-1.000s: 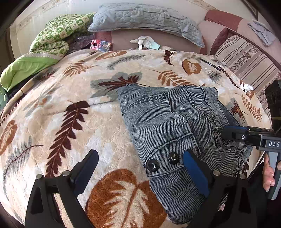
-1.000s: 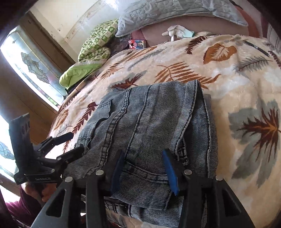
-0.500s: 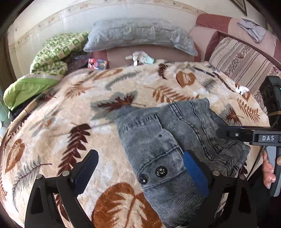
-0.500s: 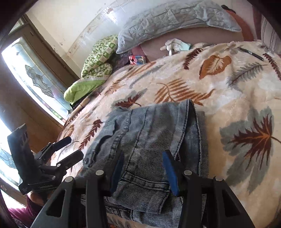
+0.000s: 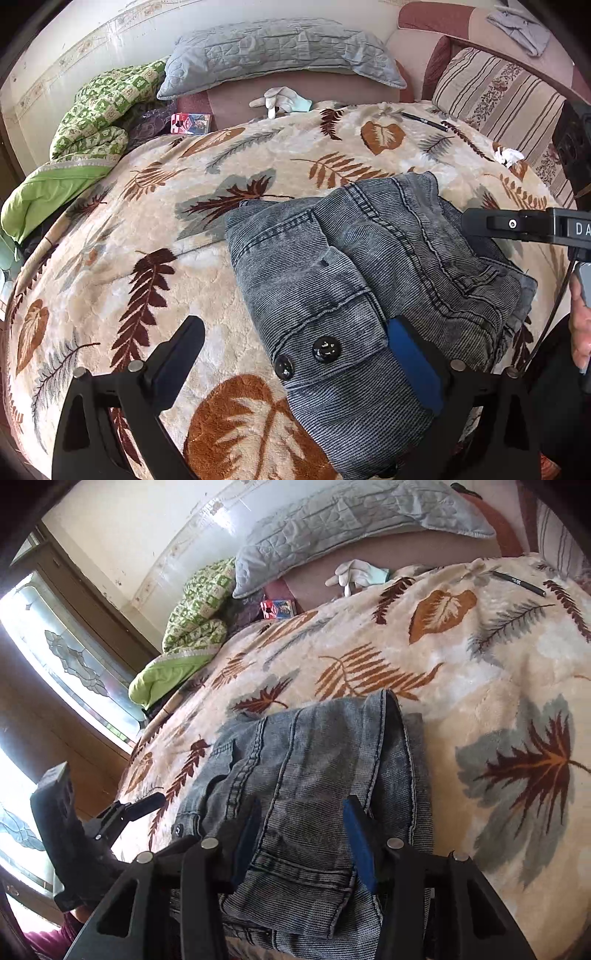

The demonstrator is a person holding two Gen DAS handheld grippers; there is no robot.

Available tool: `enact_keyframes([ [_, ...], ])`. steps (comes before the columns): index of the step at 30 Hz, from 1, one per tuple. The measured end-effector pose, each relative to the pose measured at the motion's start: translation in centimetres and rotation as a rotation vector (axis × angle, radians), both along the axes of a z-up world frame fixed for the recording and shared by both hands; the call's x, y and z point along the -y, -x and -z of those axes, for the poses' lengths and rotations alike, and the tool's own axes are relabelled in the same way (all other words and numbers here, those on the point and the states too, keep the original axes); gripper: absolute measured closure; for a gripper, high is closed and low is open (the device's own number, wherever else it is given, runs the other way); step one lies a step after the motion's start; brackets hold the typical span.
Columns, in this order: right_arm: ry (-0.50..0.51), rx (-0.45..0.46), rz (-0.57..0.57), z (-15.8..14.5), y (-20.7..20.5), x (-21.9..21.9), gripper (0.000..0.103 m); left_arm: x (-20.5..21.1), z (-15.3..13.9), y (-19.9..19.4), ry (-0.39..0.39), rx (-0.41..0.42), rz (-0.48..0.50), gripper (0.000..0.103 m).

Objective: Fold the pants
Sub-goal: 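Press the folded jeans bundle flat with both grippers, then hold the jeans bundle flat with both grippers resting on the denim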

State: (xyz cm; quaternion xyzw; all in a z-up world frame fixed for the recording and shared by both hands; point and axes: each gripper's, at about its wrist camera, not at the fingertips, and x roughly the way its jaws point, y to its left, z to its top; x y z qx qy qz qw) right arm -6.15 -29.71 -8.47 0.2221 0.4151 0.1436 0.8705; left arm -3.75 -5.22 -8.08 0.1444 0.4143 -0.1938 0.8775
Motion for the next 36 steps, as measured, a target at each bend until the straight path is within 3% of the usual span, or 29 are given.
enact_keyframes([
  [5,-0.025,-0.113,0.007,2.0,-1.1,-0.1,0.053,-0.9,0.8,-0.9,0.063,-0.071,-0.033,0.000],
  [11,-0.024,-0.113,0.001,2.4,-1.1,-0.4,0.052,-0.6,0.8,-0.3,0.053,-0.030,-0.033,0.000],
  [20,-0.044,-0.112,0.000,2.5,-1.0,-0.1,0.052,-1.1,0.7,-1.1,0.084,-0.086,-0.019,0.000],
  [30,-0.053,-0.113,-0.005,2.5,-1.0,-0.1,0.050,-1.5,-1.4,-0.5,0.108,0.021,-0.035,0.000],
  [32,-0.061,-0.115,-0.004,2.5,-1.0,0.0,0.050,-1.6,-1.0,-0.9,0.103,-0.004,-0.045,0.000],
  [34,-0.070,-0.118,-0.003,2.5,-1.0,0.1,0.050,-1.1,0.7,-1.7,0.048,-0.075,-0.048,0.000],
  [36,-0.075,-0.121,-0.003,2.6,-1.1,0.1,0.049,-1.5,1.2,-1.9,0.084,-0.101,-0.063,0.000],
])
